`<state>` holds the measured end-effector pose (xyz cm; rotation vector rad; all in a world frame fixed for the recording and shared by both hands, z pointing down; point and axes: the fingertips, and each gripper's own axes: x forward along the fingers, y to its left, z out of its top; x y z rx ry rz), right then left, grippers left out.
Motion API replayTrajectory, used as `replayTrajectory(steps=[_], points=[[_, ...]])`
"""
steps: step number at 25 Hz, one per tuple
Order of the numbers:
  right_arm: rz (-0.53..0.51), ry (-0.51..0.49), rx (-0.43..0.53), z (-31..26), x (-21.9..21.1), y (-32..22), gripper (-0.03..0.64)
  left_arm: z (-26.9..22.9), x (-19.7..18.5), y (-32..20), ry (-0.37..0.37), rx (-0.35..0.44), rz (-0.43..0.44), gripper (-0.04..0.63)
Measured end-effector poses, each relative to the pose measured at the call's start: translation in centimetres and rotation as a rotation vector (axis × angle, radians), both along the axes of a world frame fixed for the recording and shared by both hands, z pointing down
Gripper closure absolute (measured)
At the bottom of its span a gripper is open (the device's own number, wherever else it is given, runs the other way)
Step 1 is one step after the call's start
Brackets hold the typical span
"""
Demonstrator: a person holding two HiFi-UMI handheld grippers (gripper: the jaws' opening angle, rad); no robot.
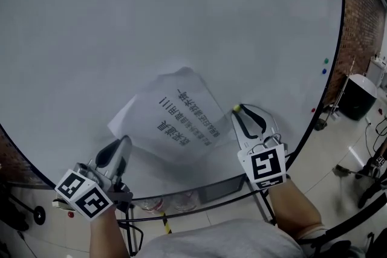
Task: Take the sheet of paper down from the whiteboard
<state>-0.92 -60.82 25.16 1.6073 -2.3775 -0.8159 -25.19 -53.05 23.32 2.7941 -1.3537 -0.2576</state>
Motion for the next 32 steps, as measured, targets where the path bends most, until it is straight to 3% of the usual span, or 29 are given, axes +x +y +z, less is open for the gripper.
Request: replayTrajectory(steps=[5,7,9,11,15,18,22,26,32], points=[[0.015,-0.007,-0.011,-0.4,0.1,0.1,0.506,0.0,0.3,0.7,0.024,-0.011,0.033,0.594],[0.012,-0.021,-0.045,0.0,0.2,0.5,0.524,0.3,0.4,0.8,0.044,-0.023,0.059,0.594],[-0.012,-0.065,-0.129,1.0,-0.1,0.9,0.592,0.4,0.6,0.9,0.062,-0.037,0.095,0.594],[-0.041,-0.11,-0.231,2.5,-1.1,1.8,0.615,0.8,0.7,1.6,0.067,-0.049,0.135,0.594],[-0.069,-0.104,-0.395,9.7,-3.8,5.8,0.615,6.8,1.4,4.8,0.051,-0.077,0.222,0.594],[-0.172,-0.072,-0.538,14.1,-5.7,9.4,0.615,10.6,3.0,7.5,0.024,-0.119,0.258,0.594],[-0.245,-0.058,-0.592,14.9,-5.8,13.3,0.615,11.7,4.8,10.6,-0.039,-0.158,0.235,0.594],[-0.309,-0.093,-0.621,16.1,-4.5,18.6,0.615,13.0,6.6,15.1,-0.048,-0.187,0.186,0.594],[-0.385,-0.098,-0.674,18.8,3.3,32.5,0.615,17.7,14.5,26.7,-0.097,-0.26,0.159,0.594]])
